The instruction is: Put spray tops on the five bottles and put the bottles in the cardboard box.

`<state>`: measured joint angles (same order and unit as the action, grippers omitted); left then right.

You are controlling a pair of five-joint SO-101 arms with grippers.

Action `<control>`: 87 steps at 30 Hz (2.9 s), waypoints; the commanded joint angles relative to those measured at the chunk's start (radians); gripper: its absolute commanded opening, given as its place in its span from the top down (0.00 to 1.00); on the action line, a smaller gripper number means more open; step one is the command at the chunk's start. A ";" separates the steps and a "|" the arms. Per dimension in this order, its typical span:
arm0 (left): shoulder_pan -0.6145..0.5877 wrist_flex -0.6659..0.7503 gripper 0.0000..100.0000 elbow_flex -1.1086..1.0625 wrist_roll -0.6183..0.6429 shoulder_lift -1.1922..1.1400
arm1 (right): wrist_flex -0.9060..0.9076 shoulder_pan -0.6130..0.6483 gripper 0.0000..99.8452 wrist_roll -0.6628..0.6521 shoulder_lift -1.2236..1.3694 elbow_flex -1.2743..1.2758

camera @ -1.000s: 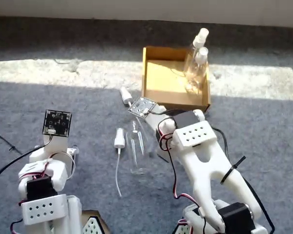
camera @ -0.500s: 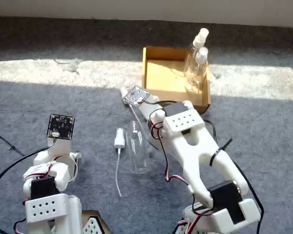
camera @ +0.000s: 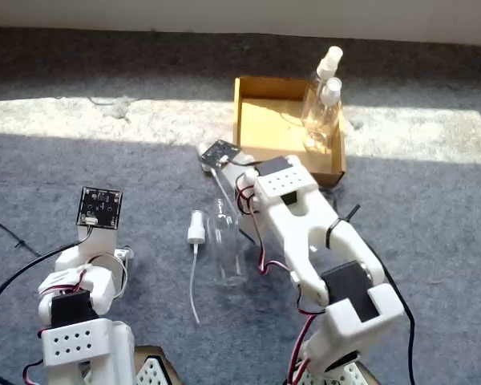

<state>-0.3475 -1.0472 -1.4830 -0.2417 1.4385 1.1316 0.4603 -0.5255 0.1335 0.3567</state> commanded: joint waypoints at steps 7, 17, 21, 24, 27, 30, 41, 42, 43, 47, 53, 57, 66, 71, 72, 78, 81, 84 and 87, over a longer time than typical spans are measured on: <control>0.016 0.020 0.82 0.002 -0.008 0.013 | -0.076 0.002 0.85 0.012 0.042 -0.045; 0.018 0.020 0.82 0.004 -0.006 0.012 | -0.050 -0.073 1.00 0.071 -0.127 -0.019; 0.059 0.014 0.82 0.073 -0.005 0.002 | -0.093 -0.094 1.00 0.071 -0.340 0.151; 0.101 0.012 0.82 0.142 -0.002 0.001 | -0.199 -0.096 1.00 0.071 -0.527 0.348; 0.154 -0.038 0.82 0.228 -0.003 -0.013 | -0.308 -0.097 1.00 0.071 -0.711 0.549; 0.199 -0.094 0.83 0.355 -0.003 -0.099 | -0.384 -0.097 1.00 0.074 -0.866 0.711; 0.400 -0.129 0.83 0.759 0.095 -0.719 | -0.398 -0.097 1.00 0.135 -1.267 0.966; 0.418 -0.129 0.83 0.776 0.104 -0.754 | -0.398 -0.097 1.00 0.135 -1.285 0.980; 0.435 -0.129 0.83 0.785 0.110 -0.785 | -0.400 -0.097 1.00 0.135 -1.299 0.992; 0.453 -0.083 0.83 0.791 0.133 -0.872 | -0.499 -0.097 1.00 0.133 -1.322 1.078; 0.456 -0.009 0.82 0.791 0.213 -0.987 | -0.568 -0.097 1.00 0.138 -1.326 1.156; 0.472 0.018 0.82 0.791 0.219 -1.049 | -0.568 -0.097 1.00 0.138 -1.326 1.161; 0.550 0.040 0.82 0.769 0.221 -1.075 | -0.568 -0.097 1.00 0.138 -1.326 1.162; 0.550 0.166 0.82 0.697 0.221 -1.075 | -0.567 -0.097 1.00 0.138 -1.326 1.162; 0.550 0.184 0.82 0.691 0.222 -1.075 | -0.567 -0.097 1.00 0.138 -1.326 1.162; 0.552 0.235 0.82 0.671 0.222 -1.076 | -0.567 -0.097 1.00 0.138 -1.326 1.162; 0.552 0.245 0.82 0.670 0.222 -1.076 | -0.567 -0.097 1.00 0.138 -1.326 1.162; 0.552 0.247 0.82 0.668 0.222 -1.076 | -0.567 -0.097 1.00 0.138 -1.326 1.162; 0.552 0.245 0.82 0.668 0.222 -1.076 | -0.567 -0.097 1.00 0.138 -1.326 1.162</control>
<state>0.1849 -0.8155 -0.8201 -0.0299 0.3644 0.5731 0.3759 -0.3982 -1.1891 1.5228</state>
